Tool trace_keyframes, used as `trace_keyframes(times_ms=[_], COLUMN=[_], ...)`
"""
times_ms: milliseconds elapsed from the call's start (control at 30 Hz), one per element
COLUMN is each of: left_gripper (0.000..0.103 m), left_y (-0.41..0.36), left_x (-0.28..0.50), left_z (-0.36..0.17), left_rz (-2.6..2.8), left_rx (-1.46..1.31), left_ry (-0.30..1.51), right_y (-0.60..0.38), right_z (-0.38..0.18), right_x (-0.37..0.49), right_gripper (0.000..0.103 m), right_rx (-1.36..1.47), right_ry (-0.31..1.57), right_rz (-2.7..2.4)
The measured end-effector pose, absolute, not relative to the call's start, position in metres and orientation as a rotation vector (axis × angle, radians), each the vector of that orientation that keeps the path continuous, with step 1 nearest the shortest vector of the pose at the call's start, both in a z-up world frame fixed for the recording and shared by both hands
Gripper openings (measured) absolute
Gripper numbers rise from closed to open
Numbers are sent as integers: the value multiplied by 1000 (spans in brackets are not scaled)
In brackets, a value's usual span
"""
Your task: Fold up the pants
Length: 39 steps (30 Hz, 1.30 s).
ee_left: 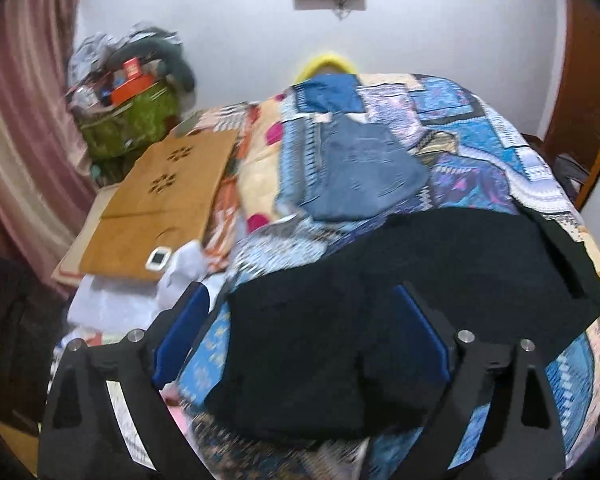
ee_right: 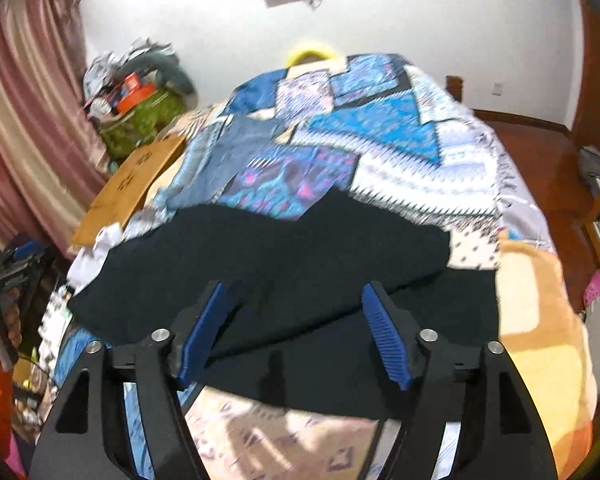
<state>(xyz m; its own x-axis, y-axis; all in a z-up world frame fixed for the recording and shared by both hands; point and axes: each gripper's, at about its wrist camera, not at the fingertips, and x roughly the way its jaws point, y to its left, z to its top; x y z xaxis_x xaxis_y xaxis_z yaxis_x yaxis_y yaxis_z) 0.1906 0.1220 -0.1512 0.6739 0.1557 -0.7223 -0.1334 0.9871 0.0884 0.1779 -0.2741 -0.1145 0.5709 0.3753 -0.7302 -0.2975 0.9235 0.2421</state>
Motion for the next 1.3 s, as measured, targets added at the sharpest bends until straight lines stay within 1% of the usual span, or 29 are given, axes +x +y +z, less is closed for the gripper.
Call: trace_keyframes(times_ms=[267, 600, 800, 867, 900, 967, 1033, 1067, 1100, 1167, 1233, 1300], left_gripper=[96, 96, 96, 96, 96, 96, 96, 96, 96, 96, 96, 96], left_y=[75, 39, 32, 30, 30, 28, 26, 25, 23, 19, 17, 13], left_x=[257, 325, 354, 357, 358, 359, 359, 358, 358, 356, 354, 351], left_z=[-156, -177, -199, -205, -207, -211, -214, -214, -215, -217, -217, -218], left_rz=[36, -41, -52, -59, -64, -74, -85, -87, -87, -86, -95, -109], left_rx=[45, 72, 72, 68, 64, 52, 45, 47, 54, 65, 62, 55], left_ry=[839, 872, 925, 937, 943, 954, 961, 963, 966, 974, 984, 1003], right_y=[-290, -281, -257, -251, -246, -242, -238, -238, -238, -239, -239, -241], right_z=[-123, -171, -209, -219, -227, -231, -231, -230, -229, -228, -226, -223], right_x=[235, 311, 352, 359, 364, 364, 363, 362, 361, 358, 356, 352], right_gripper=[75, 75, 75, 70, 65, 63, 52, 49, 40, 30, 12, 9], right_rx=[121, 106, 120, 117, 109, 81, 45, 39, 33, 29, 1, -19], right_ry=[891, 1012, 1142, 1184, 1220, 1209, 1203, 1200, 1197, 1194, 1181, 1167], right_rz=[354, 354, 420, 432, 433, 425, 426, 429, 433, 437, 420, 405])
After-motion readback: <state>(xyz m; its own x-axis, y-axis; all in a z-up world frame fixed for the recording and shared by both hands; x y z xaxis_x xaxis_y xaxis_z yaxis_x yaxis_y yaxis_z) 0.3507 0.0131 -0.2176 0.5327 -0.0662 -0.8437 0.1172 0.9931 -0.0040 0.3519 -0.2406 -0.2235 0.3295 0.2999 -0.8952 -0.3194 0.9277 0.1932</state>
